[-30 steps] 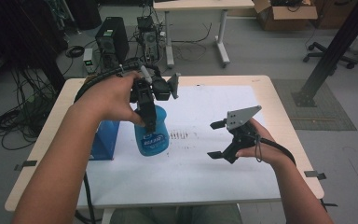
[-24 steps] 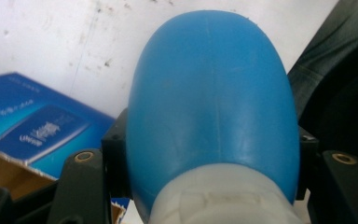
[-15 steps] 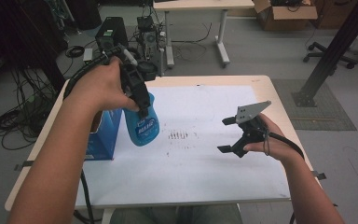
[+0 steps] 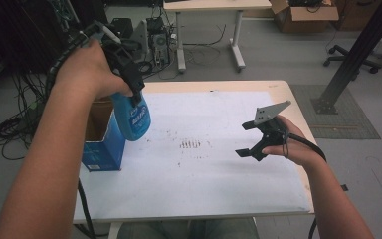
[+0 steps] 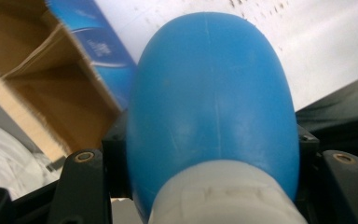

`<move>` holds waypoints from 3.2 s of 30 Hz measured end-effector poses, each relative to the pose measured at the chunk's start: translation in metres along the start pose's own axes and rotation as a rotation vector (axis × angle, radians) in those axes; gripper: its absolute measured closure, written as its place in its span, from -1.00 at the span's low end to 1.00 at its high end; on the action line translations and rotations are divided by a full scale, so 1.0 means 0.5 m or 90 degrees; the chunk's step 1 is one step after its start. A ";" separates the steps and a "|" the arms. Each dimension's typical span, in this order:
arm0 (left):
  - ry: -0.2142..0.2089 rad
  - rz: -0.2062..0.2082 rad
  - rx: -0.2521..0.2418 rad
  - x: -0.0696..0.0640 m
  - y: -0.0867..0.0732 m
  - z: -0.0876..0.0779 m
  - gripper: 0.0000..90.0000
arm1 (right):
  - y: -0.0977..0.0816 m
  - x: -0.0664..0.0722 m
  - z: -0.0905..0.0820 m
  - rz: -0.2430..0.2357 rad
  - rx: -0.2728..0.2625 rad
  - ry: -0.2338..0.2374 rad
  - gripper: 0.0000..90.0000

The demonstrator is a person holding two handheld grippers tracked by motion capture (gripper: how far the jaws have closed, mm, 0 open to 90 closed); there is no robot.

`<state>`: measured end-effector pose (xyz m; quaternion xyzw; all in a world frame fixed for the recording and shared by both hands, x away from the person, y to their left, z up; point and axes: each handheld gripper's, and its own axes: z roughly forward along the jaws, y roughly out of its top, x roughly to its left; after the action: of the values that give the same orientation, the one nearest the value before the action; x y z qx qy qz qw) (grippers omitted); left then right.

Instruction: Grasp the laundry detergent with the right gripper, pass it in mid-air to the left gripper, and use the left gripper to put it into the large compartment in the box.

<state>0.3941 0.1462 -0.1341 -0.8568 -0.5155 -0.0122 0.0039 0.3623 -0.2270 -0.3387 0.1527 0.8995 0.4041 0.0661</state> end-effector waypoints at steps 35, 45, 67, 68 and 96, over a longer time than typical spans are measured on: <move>0.000 -0.274 -0.029 0.203 -0.082 -0.072 -0.15 | 0.021 -0.012 -0.021 -0.021 0.101 0.002 -0.95; 0.003 -0.289 -0.031 0.227 -0.089 -0.056 -0.15 | 0.022 -0.013 -0.016 -0.021 0.104 0.006 -0.95; -0.009 -0.295 -0.015 0.255 -0.083 0.018 -0.15 | 0.028 -0.009 -0.019 -0.023 0.102 0.006 -0.95; -0.009 -0.296 -0.014 0.255 -0.083 0.021 -0.15 | 0.028 -0.009 -0.019 -0.024 0.103 0.006 -0.95; -0.017 -0.290 0.013 0.261 -0.068 0.153 -0.15 | 0.027 -0.003 -0.010 -0.024 0.098 0.012 -0.95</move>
<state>0.4264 0.2791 -0.2078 -0.7184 -0.6956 0.0035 0.0029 0.3654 -0.2226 -0.3254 0.1364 0.9312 0.3339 0.0537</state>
